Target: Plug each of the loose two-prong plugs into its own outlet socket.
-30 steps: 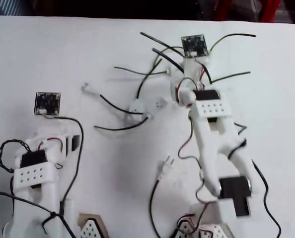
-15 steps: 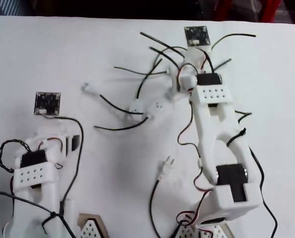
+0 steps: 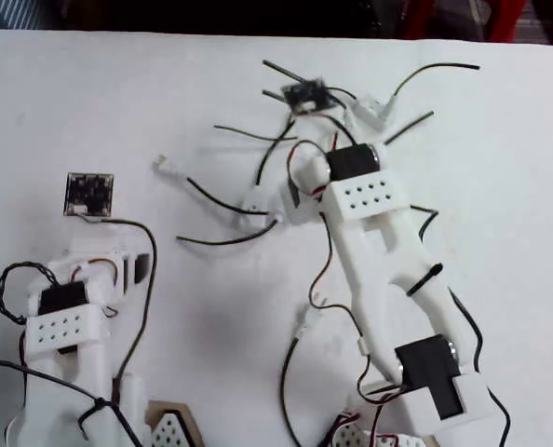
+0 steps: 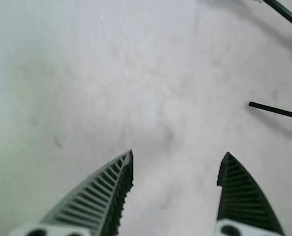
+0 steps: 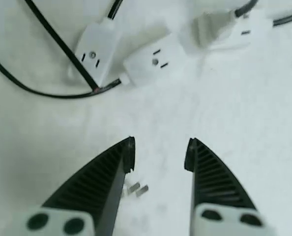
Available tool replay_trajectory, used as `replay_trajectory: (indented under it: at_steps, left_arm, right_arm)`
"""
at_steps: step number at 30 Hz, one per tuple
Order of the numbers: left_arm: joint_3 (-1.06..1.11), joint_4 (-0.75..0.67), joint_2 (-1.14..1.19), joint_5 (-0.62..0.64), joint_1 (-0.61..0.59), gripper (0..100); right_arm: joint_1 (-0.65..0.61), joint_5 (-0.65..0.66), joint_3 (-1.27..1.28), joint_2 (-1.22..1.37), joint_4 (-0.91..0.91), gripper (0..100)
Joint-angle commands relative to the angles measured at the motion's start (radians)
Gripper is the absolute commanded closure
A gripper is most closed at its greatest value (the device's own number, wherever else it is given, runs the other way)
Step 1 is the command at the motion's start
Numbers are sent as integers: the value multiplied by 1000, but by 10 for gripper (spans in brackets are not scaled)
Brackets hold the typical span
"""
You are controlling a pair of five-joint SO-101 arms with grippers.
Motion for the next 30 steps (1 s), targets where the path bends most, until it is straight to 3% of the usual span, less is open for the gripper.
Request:
replay_trajectory:
  at_steps: [1, 6, 12, 25, 30]
  left_arm:
    - [-3, -20, -18, -5, -10, 724]
    - [-3, -20, -18, -5, -10, 724]
    - [-3, -20, -18, -5, -10, 724]
    - [-3, -20, -18, -5, -10, 724]
    - [-3, -20, -18, -5, -10, 724]
  right_arm:
    - [-22, -2, -26, -44, 145, 836]
    - [-77, -2, 150, -44, 182, 836]
    - [-122, -2, 381, -44, -13, 836]
    - [-206, -2, 586, -42, -254, 840]
    - [-202, 101, 597, -42, -259, 981]
